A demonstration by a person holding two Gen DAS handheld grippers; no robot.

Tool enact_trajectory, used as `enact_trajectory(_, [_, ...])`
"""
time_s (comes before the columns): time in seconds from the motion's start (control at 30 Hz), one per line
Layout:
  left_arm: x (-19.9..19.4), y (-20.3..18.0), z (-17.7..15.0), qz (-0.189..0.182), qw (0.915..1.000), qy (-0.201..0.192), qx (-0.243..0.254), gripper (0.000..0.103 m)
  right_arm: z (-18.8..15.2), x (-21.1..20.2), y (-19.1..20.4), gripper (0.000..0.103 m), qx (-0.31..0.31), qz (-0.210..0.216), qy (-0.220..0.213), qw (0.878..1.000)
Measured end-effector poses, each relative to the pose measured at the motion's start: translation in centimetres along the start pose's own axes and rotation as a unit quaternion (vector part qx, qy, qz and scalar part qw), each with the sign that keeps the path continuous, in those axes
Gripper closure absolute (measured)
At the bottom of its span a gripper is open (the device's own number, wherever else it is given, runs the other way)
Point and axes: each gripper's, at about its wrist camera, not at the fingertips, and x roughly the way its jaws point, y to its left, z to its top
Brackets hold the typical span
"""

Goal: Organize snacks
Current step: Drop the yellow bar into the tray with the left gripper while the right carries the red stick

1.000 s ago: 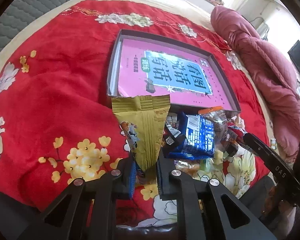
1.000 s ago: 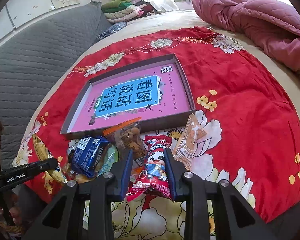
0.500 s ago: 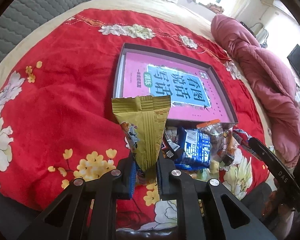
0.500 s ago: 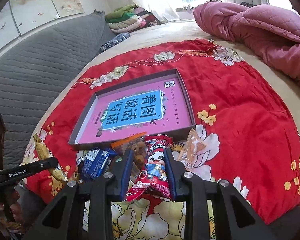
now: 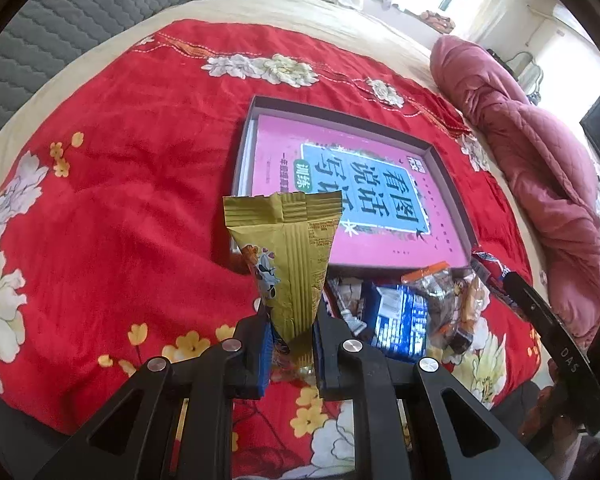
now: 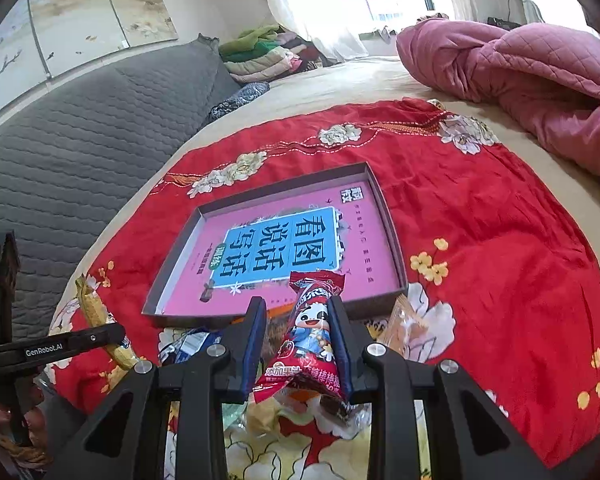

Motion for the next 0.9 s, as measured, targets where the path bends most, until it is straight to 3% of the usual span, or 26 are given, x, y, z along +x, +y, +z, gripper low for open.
enact_trajectory(0.9, [4.4,-2.7,6.1,0.03,0.9995,-0.011,-0.009,0.086,3.0,5.5,-3.1,0.071,0.014,-0.002,-0.025,1.0])
